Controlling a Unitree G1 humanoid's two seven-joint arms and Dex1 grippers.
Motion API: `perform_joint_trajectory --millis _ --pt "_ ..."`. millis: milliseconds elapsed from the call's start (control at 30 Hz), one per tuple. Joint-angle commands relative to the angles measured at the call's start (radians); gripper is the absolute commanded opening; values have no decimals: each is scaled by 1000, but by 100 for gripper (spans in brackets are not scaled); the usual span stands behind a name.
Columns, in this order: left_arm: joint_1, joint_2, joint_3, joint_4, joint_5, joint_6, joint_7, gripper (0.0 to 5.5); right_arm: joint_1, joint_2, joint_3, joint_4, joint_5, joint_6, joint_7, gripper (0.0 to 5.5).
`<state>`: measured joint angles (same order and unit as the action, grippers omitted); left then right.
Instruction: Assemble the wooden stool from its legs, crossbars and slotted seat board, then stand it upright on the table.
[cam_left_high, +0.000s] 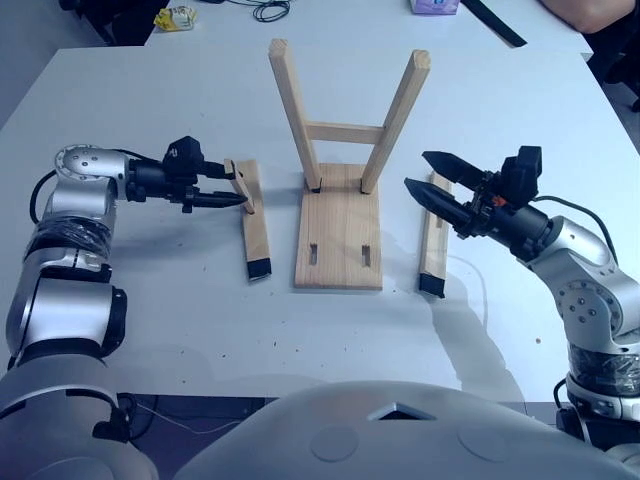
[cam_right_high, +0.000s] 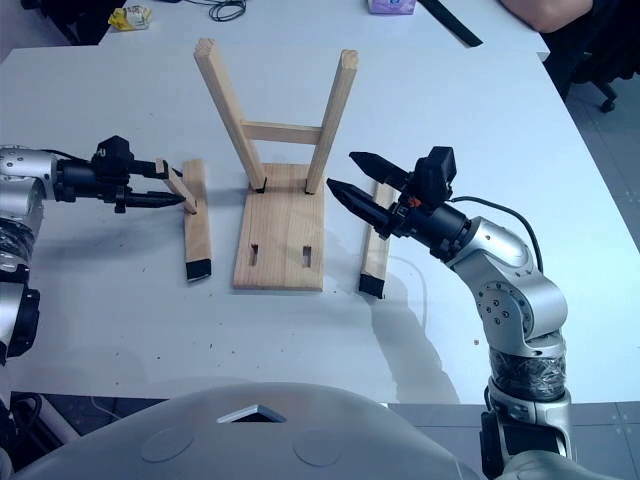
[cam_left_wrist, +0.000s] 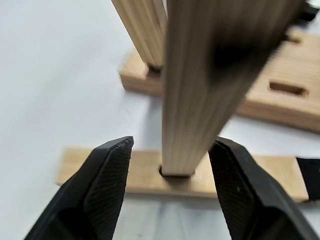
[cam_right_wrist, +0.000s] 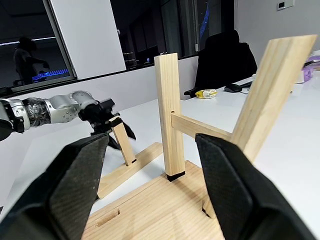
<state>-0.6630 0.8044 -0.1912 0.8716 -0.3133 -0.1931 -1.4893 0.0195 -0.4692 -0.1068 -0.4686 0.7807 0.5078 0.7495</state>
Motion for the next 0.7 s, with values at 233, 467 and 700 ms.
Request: perform_joint_trajectory --millis 233,467,700 --pt "439 151 232 -578 -136 233 18 264 28 -2 2 -32 22 20 -22 321" --pt "542 67 346 -814 -156 323 265 264 38 25 28 -47 36 33 -43 321" --pt "686 15 488 -1063 -251 425 439 264 41 3 13 -45 58 54 -37 321"
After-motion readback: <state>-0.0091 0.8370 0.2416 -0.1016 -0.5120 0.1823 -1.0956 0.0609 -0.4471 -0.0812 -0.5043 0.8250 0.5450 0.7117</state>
